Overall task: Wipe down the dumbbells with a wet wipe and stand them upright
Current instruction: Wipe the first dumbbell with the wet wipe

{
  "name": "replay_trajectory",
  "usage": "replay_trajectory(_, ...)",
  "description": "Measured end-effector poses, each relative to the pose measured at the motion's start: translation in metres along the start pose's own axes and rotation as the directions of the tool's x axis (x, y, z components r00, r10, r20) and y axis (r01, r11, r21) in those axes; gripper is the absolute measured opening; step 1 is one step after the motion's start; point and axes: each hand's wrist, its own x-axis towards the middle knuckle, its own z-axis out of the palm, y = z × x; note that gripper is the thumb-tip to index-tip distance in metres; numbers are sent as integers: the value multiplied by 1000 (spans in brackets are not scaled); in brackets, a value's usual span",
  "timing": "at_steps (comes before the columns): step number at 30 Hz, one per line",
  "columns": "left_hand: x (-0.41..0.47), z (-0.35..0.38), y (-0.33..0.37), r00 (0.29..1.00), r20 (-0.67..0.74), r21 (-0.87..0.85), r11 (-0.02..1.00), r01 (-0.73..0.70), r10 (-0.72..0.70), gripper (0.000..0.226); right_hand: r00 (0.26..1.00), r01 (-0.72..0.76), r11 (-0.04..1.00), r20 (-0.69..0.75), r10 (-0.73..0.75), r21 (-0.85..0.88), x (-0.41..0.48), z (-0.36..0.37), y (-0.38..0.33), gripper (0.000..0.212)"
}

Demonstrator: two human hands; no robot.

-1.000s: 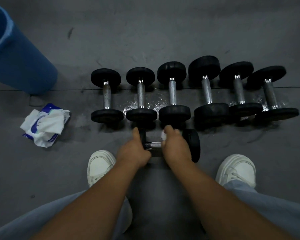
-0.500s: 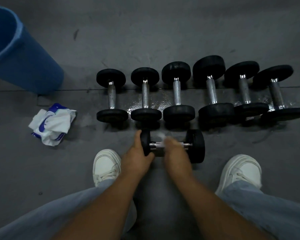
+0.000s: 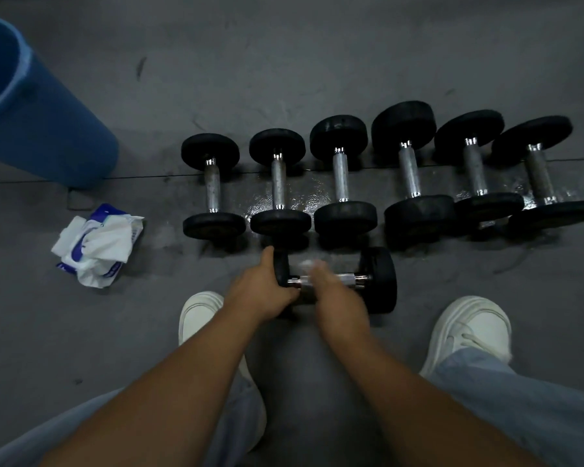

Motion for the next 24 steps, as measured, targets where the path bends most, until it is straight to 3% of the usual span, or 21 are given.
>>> replay_trajectory(1, -2, 1, -2, 999, -28, -18, 1000, 17, -18, 94, 982, -175, 984, -68, 177, 34, 5, -4, 8, 37)
replay_trajectory(2, -5, 5, -3, 998, -59, -46, 999, 27, -30, 92, 965, -242, 969, -117, 234, -55, 8, -3, 10, 42)
replay_trajectory(3, -9, 9, -3, 997, -67, -79, 996, 35, -41, 93, 973, -226, 962, -78, 216, -153, 6, -1, 3, 50)
replay_trajectory(5, -15, 18, -1, 1000, -25, -164, 987, -3, -1, 104, 993, -20, 992, 116, 35, -126, -6, 9, -13, 50)
replay_trajectory(7, -14, 20, -2, 1000, 10, -185, 982, -27, 30, 110, 990, 83, 983, 128, -63, -161, -10, 5, -15, 45)
replay_trajectory(9, -12, 19, -5, 999, 9, -119, 992, -34, 35, 108, 980, -194, 972, -68, 186, -132, -7, -5, 1, 43)
replay_trajectory(10, -11, 18, -5, 999, 0, -101, 994, -34, 34, 108, 957, -290, 948, -68, 284, -129, -8, -8, 4, 45)
replay_trajectory(11, -10, 15, -3, 1000, -3, -82, 996, -22, 22, 106, 955, -297, 944, -44, 294, -144, -12, -6, 3, 50)
replay_trajectory(14, -5, 3, 5, 1000, 11, -38, 999, -10, 10, 98, 982, -32, 993, 182, 52, -111, -20, 2, -10, 52)
replay_trajectory(15, -3, 0, 5, 1000, 19, -37, 999, -11, 12, 95, 982, -30, 993, 184, 50, -113, -18, -1, -9, 54)
replay_trajectory(18, -3, -1, 0, 999, -50, -94, 996, 9, -14, 91, 968, -242, 937, 2, 250, -251, -6, -4, 6, 62)
replay_trajectory(19, -6, 3, -1, 998, -59, -130, 992, 7, -15, 94, 969, -236, 926, -3, 246, -295, -7, -2, 3, 66)
replay_trajectory(22, -15, 16, -4, 999, 8, -238, 971, -36, 39, 110, 976, 53, 970, 217, -1, -237, -16, 8, -9, 54)
replay_trajectory(23, -15, 17, -4, 999, 16, -224, 974, -43, 48, 110, 985, 38, 978, 173, -2, -204, -15, 5, -8, 45)
replay_trajectory(24, -12, 16, -4, 999, 11, -188, 981, -48, 50, 109, 994, -78, 983, 67, 90, -164, -13, -2, -3, 44)
